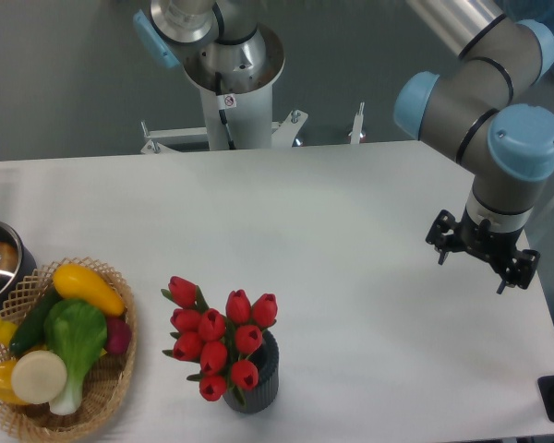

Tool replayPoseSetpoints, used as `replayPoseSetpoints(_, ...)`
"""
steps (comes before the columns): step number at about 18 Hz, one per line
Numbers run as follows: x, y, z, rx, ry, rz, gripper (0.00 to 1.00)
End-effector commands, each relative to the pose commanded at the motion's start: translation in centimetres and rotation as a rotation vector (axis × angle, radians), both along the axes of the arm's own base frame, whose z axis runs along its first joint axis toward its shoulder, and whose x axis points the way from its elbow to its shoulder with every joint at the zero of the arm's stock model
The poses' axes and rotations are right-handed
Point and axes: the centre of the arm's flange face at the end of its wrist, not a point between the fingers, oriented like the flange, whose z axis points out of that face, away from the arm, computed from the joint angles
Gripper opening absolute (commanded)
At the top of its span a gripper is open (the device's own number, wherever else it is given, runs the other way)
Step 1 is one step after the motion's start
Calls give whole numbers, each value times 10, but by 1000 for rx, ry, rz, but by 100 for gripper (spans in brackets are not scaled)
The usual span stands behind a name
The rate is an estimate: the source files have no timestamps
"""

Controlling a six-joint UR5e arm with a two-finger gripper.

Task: Pick up the flowers from the vase
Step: 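Move the open gripper toward the red tulips in the black vase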

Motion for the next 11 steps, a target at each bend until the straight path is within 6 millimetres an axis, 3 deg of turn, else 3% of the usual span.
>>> replayPoseSetpoints(5,4,1,-3,-7,-2,-8,100)
replayPoseSetpoints(8,27,-2,-2,1,-12,-13,100)
replayPoseSetpoints(11,40,-17,-20,4,-52,-2,100)
